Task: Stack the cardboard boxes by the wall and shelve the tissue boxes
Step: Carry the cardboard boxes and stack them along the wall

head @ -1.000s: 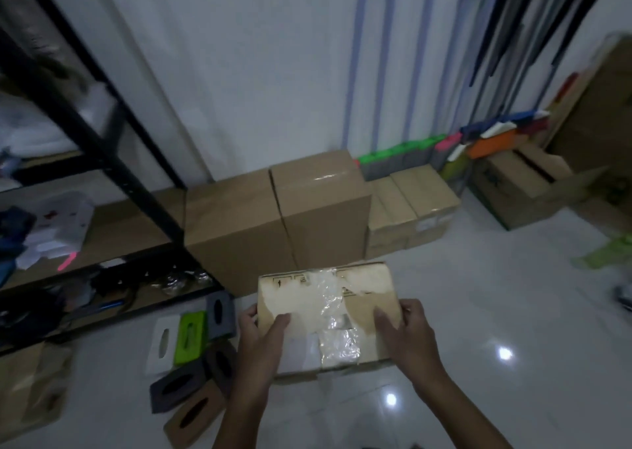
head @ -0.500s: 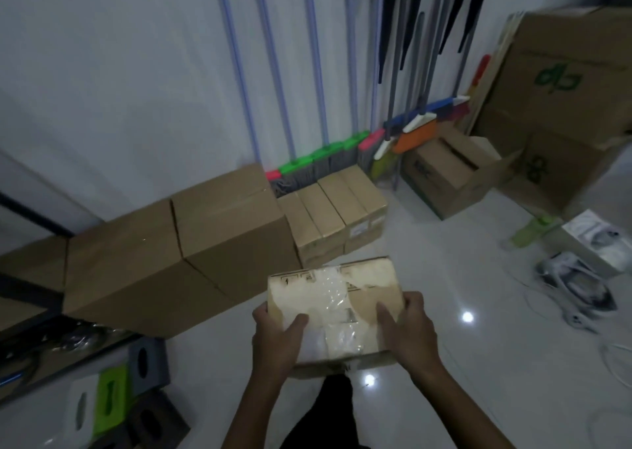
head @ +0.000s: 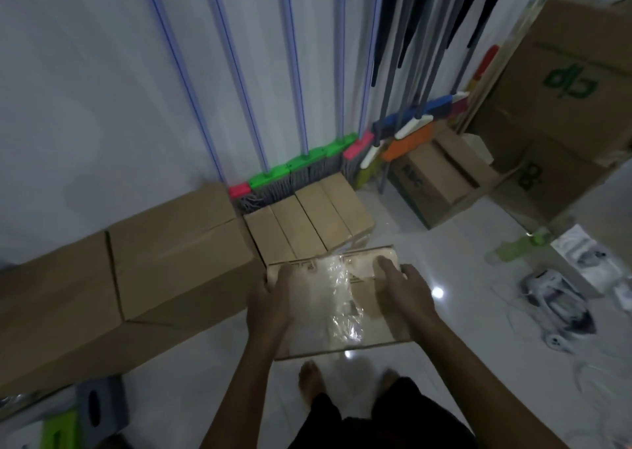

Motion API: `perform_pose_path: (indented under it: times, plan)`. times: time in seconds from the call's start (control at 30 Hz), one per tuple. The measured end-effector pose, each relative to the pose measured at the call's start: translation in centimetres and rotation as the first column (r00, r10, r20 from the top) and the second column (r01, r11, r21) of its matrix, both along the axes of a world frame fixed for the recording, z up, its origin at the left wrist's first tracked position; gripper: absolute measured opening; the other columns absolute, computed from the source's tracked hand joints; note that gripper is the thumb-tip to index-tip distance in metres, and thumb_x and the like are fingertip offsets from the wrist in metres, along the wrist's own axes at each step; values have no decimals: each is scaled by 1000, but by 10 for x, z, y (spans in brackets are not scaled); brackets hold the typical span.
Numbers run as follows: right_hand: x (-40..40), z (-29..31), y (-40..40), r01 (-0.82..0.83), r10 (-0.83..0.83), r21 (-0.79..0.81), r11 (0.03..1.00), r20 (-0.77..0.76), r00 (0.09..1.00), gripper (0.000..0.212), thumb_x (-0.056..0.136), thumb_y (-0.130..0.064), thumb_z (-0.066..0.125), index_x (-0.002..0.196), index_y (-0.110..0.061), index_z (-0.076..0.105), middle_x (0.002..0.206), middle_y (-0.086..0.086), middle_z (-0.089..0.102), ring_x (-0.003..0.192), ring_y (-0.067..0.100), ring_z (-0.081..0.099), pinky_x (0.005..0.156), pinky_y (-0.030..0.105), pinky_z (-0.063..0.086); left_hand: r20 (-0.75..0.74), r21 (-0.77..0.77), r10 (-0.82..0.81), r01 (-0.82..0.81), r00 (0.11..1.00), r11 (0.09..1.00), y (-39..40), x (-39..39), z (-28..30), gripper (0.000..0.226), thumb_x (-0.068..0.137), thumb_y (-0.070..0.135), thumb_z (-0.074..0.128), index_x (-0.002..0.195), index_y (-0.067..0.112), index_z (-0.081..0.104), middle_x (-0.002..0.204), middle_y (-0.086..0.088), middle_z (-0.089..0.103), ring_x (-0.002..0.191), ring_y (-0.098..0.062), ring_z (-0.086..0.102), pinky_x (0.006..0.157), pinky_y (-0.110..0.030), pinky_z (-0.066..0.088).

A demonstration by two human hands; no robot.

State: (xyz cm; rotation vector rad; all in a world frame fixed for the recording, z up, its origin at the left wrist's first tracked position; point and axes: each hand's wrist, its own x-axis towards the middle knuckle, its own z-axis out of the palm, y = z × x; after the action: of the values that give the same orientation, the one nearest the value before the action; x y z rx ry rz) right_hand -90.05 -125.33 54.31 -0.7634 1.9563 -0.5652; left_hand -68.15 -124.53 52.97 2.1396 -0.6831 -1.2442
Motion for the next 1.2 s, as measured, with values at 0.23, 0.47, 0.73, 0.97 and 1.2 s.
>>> perform_pose_path:
  times: [0.23, 0.47, 0.73, 0.97, 1.2]
  plan:
    - [-2, -43, -127, -88, 86, 72, 994, 24, 996, 77, 88, -74, 47, 133, -12, 48, 130, 13, 55, 117, 33, 54, 102, 49, 45, -31, -26, 278, -279, 960, 960, -89, -21, -29, 79, 83, 78, 56, 133, 18, 57, 133, -10, 61, 117, -32, 59, 103, -52, 48]
    - [-20, -110, -218, -366, 318, 174, 914, 253, 914, 42, 96, -48, 58, 90, -8, 48, 83, 9, 49, 76, 24, 51, 71, 36, 38, -88, 49, 442, -439, 893, 897, -146, -19, -90, 44, 86, 48, 72, 121, 29, 54, 118, -3, 64, 103, -26, 62, 97, -49, 53]
    - [-18, -214, -254, -473, 427, 139, 870, 268, 864, 16, 97, -35, 61, 107, -22, 60, 102, 4, 66, 89, 11, 60, 77, 33, 47, -104, 24, 461, -461, 881, 887, -165, -20, -210, 25, 102, 15, 58, 123, 22, 47, 111, -1, 61, 98, -19, 60, 88, -38, 50]
    - [-6, -325, -246, -551, 546, 200, 810, 86, 833, 37, 102, -34, 52, 132, -11, 58, 105, 4, 64, 107, 28, 61, 82, 27, 41, 155, 38, 204, -212, 967, 976, -161, -33, -320, 54, 98, 15, 65, 143, 7, 37, 126, -7, 54, 118, -28, 60, 87, -31, 50]
    - [-8, -361, -251, -633, 669, 245, 735, -104, 736, 42, 102, -31, 53, 130, -1, 49, 121, 19, 61, 112, 37, 60, 80, 34, 43, 567, 159, -431, 420, 702, 893, -158, -70, -345, 93, 98, 4, 48, 160, 44, -9, 169, 3, -22, 155, -27, -20, 125, -56, 6]
